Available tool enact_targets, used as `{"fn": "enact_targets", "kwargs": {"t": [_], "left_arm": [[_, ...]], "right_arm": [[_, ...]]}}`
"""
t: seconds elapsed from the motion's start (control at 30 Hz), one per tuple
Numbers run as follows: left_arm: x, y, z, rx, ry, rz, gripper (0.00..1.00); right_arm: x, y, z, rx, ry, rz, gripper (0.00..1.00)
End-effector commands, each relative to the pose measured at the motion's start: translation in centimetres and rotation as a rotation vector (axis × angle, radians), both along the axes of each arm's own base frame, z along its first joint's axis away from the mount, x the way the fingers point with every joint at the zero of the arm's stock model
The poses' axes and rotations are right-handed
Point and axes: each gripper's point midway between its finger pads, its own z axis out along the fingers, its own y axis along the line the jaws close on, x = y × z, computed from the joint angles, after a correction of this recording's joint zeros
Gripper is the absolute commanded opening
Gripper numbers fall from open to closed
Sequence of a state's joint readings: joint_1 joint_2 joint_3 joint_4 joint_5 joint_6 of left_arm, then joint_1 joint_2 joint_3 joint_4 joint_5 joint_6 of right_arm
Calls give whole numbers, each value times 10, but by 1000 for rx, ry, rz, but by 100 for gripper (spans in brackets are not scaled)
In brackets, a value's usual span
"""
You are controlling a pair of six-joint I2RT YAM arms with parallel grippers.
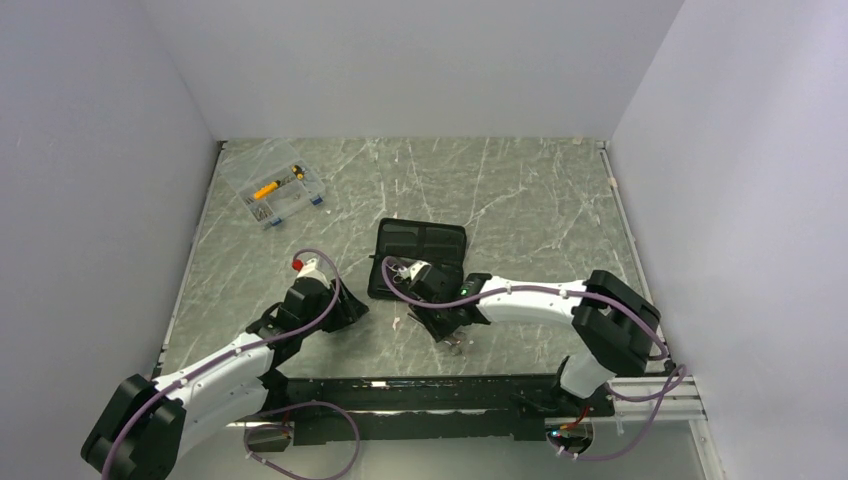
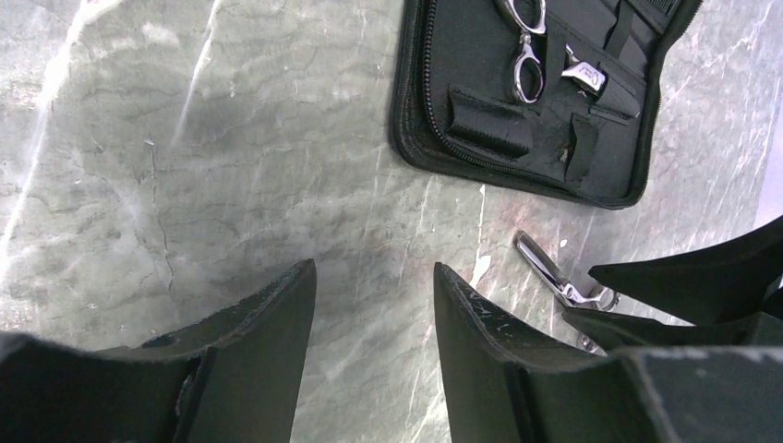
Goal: Sort the hair-cutting tools
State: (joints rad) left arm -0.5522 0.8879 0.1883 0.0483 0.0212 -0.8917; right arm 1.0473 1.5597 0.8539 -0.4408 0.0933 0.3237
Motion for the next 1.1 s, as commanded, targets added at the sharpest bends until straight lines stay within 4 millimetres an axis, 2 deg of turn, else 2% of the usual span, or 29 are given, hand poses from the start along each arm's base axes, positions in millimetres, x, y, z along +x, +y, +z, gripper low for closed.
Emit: {"fn": "enact_targets", "kwargs": {"t": [0.0, 0.37, 0.63, 0.77, 0.83, 1.07], "left_arm": [[5, -4, 5, -9, -38, -14, 55], [4, -2, 5, -7, -43, -9, 55], [4, -3, 6, -10, -42, -15, 55], [5, -2, 8, -6, -48, -13, 55], [5, -2, 9, -4, -50, -13, 55], [10, -4, 14, 2, -59, -14, 55]], "right_arm": [[6, 18, 7, 21, -11, 56, 42], [-7, 13, -11, -28, 72, 76, 36], [-18, 10, -14, -25, 128, 58, 21], [-16, 11, -4, -10, 115, 43, 9], [-15, 11, 5, -3, 109, 40, 0], [-13, 14, 47, 38, 80, 40, 0]]}}
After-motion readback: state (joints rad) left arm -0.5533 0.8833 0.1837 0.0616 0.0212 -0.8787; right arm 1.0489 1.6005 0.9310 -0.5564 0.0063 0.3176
